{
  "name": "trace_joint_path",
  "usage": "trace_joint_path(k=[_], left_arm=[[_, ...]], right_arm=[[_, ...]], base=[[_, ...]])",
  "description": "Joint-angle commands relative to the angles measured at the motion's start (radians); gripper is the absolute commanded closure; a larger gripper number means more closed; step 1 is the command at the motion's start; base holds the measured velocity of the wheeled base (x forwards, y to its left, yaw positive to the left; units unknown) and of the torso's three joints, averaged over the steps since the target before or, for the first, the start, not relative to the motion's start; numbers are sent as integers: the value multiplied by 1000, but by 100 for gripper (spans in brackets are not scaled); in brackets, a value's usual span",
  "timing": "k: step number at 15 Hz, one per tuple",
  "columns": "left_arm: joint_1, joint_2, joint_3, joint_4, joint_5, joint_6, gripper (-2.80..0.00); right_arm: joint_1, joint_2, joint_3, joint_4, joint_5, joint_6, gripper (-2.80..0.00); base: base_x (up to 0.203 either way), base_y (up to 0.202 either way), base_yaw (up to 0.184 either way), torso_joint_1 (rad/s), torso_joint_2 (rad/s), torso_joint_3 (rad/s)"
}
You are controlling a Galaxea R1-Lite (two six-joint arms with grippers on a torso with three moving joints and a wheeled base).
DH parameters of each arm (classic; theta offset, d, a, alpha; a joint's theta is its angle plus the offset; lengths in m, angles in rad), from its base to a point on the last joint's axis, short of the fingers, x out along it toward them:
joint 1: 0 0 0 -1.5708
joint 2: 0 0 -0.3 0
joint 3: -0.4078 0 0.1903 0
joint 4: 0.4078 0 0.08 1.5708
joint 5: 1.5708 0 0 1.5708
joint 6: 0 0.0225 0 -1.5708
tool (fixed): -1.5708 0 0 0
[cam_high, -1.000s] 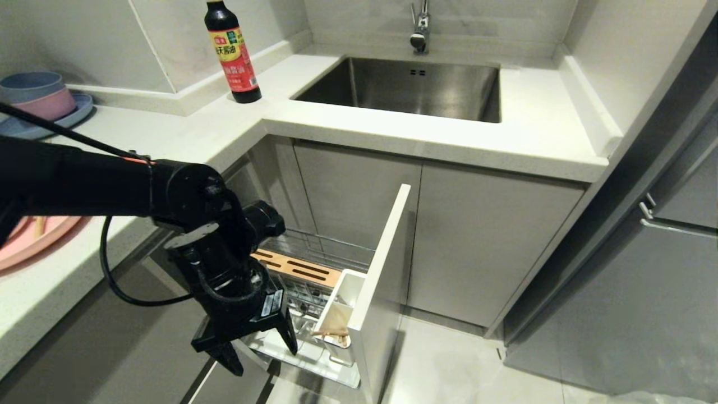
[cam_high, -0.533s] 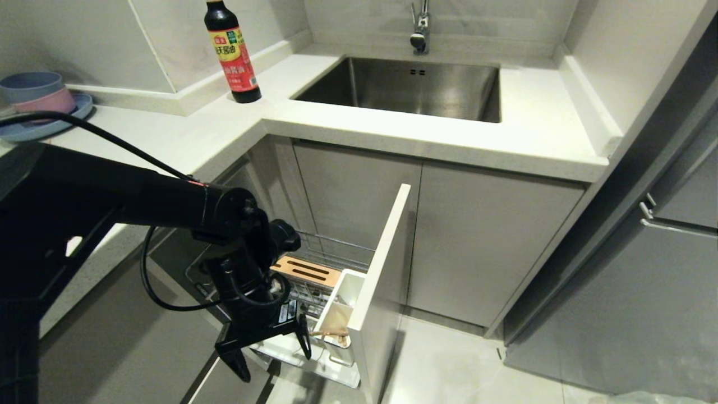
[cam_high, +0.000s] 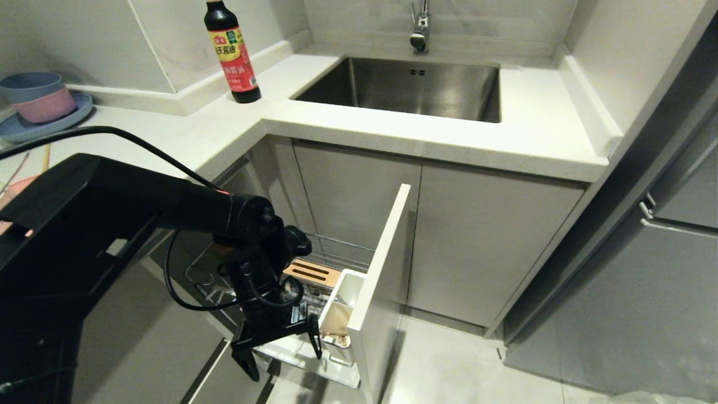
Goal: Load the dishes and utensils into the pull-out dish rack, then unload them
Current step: Take the chopsticks out of the cupboard
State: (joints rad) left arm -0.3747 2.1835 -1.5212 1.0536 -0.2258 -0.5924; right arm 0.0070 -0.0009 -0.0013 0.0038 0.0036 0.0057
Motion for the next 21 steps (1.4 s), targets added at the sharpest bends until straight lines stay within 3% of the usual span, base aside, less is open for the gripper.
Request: trace_joint_path(k=[1, 21], left_arm=[[-1, 32, -22, -1, -2, -3, -280], [-3, 163, -142, -11, 56, -23, -280]], right_arm=[[-1, 0, 0, 0, 1, 0, 0], [1, 0, 0, 1, 0, 0, 0]], base=[[0, 0, 0, 0, 0, 0], [0, 0, 0, 0, 0, 0]])
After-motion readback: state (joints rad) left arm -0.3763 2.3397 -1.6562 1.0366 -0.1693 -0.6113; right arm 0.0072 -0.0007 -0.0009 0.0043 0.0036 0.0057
